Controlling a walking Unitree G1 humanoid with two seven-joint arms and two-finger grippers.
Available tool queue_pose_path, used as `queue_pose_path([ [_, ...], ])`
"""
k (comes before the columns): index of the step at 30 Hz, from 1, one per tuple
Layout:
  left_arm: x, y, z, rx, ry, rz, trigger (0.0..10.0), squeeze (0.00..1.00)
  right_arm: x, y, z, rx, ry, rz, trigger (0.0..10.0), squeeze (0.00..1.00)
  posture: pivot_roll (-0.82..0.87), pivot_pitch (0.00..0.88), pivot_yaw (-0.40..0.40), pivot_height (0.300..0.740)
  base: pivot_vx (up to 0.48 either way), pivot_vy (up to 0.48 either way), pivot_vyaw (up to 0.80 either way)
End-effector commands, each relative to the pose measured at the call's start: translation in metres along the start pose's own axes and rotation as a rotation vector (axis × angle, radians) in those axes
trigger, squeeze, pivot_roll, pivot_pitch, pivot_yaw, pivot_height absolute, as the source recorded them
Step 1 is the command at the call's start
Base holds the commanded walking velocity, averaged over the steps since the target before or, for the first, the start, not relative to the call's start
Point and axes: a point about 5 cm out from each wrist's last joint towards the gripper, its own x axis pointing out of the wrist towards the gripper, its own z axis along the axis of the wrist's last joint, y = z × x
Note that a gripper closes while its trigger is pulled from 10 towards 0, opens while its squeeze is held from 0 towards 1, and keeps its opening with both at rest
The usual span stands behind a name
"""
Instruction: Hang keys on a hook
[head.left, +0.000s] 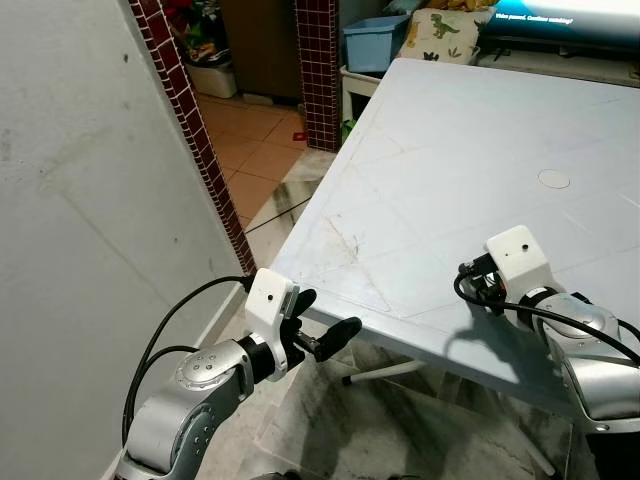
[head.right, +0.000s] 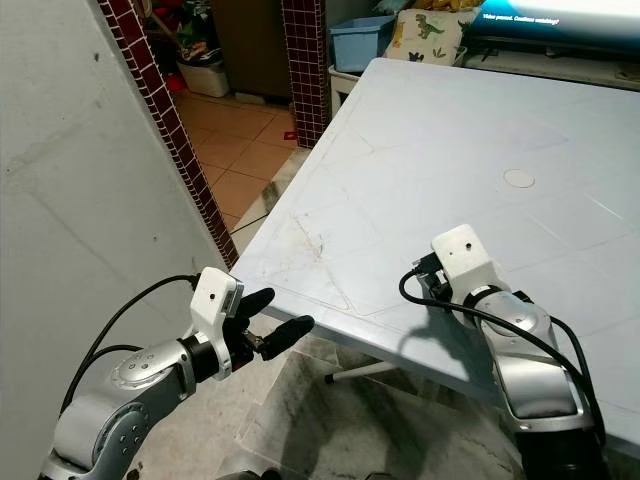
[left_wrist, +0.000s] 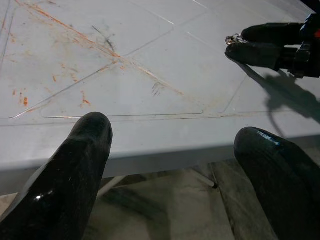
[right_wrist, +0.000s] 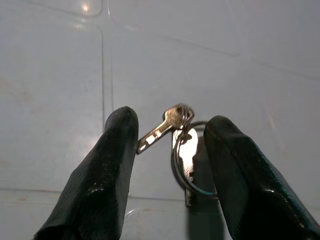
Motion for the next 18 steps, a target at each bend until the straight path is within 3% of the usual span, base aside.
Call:
queue_pose_path([
  [1,-0.002,-0.001,0.000,0.006,0.006,0.003,10.0,0.00,0.001,-0.002,0.000,0.012,-0.004,0.011,9.0,0.00,-0.07,0.125,0.098,0.740,0.000,0.000,0.00],
  [2,-0.002,-0.001,0.000,0.006,0.006,0.001,10.0,0.00,0.002,-0.001,-0.003,0.032,0.005,0.022,2.1,0.00,-0.07,0.127,0.099,0.740,0.000,0.000,0.00],
  [3,-0.002,-0.001,0.001,0.007,0.006,0.000,10.0,0.00,0.002,0.000,-0.005,0.042,0.011,0.028,0.0,0.00,-0.07,0.127,0.099,0.740,0.000,0.000,0.00],
  [18,-0.003,-0.001,0.001,0.006,0.007,-0.001,10.0,0.00,0.004,0.003,-0.010,0.054,0.010,0.053,0.0,0.00,-0.07,0.129,0.098,0.740,0.000,0.000,0.00],
])
